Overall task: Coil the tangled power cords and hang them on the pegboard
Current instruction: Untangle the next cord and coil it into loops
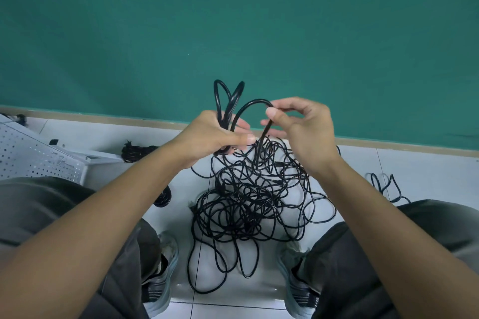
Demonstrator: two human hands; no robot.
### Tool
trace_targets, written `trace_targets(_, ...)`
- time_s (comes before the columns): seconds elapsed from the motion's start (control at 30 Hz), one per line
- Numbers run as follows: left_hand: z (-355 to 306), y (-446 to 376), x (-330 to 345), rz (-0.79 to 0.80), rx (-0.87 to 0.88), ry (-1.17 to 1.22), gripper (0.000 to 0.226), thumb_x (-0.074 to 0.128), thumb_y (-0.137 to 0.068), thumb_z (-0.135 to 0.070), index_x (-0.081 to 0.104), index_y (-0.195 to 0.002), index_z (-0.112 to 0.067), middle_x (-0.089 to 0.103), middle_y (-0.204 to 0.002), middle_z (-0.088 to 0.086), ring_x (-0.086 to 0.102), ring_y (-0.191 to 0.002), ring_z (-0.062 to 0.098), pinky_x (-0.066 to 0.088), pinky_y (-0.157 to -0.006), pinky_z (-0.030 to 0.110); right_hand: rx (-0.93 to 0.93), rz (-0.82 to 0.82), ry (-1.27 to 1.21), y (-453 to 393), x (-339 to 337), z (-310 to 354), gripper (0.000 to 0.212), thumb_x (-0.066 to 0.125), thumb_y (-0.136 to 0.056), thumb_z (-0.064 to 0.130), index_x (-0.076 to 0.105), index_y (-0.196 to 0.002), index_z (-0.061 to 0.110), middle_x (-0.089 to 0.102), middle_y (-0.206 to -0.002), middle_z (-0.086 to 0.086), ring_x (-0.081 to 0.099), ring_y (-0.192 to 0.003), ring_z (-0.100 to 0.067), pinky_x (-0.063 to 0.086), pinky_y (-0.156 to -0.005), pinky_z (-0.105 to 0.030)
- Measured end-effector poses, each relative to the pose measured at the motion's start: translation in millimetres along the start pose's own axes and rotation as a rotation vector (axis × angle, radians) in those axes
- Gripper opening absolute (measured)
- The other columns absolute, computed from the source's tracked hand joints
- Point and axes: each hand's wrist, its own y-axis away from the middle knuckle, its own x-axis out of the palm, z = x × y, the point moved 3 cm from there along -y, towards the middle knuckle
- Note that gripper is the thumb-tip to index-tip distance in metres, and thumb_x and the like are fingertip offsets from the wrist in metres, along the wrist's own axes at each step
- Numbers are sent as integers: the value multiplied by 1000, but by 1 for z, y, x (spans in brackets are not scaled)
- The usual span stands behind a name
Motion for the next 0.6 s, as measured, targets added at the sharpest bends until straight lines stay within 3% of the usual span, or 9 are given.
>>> trace_targets(0.07, 1, 0, 8, 30, 42, -59, 39, 89, -79, -21, 75, -114, -11, 80, -106, 2, 75, -101, 15, 56, -85, 25, -30, -5, -16, 1, 3, 6, 5, 71, -93, 0, 72, -97, 2, 71, -84, 0, 77, -81, -23, 62, -67, -28)
trace_targets(0.17, 3, 3, 22, 91, 85, -27, 33, 89, -79, -20, 76, -108, -11, 79, -108, 3, 73, -110, 19, 52, -105, 36, -76, -20, 12, 0, 8, 10, 10, 73, -92, 3, 75, -89, 12, 74, -77, 5, 76, -83, -23, 64, -72, -36)
trace_targets(0.27, 1, 7, 32, 126, 168, -61, 13, 85, -84, -24, 75, -87, -16, 79, -99, 10, 72, -110, 25, 51, -107, 42, -106, -68, 71, -2, 8, 10, 11, 80, -86, 10, 75, -79, 17, 72, -77, 0, 70, -75, -16, 65, -72, -40)
trace_targets(0.37, 3, 8, 36, 118, 164, -33, 23, 71, -98, -25, 67, -79, -12, 74, -76, 4, 74, -95, 25, 50, -100, 40, -161, -92, 204, -2, 7, 6, 13, 83, -85, 22, 73, -78, 17, 71, -78, 1, 65, -69, -3, 64, -70, -38)
trace_targets(0.43, 3, 9, 40, 119, 139, 103, 27, 59, -104, -27, 64, -82, -12, 59, -62, -1, 72, -78, 24, 51, -88, 33, -114, -46, 200, -2, 8, -3, 18, 78, -90, 31, 72, -86, 14, 71, -83, -2, 67, -75, -8, 63, -74, -38)
trace_targets(0.5, 1, 8, 37, 67, 103, 266, 27, 55, -105, -32, 66, -90, -12, 47, -58, -3, 58, -62, 18, 51, -74, 30, -5, 80, 142, 0, 13, -15, 38, 63, -98, 48, 69, -98, 11, 75, -93, -8, 73, -88, -19, 60, -88, -42)
trace_targets(0.6, -3, 2, 21, -26, 57, 419, 42, 57, -102, -39, 52, -68, -16, 43, -56, -3, 46, -55, 15, 46, -65, 29, 194, 366, 232, 15, 25, -34, 77, 24, -95, 78, 70, -112, 19, 77, -103, 2, 72, -103, -13, 50, -103, -37)
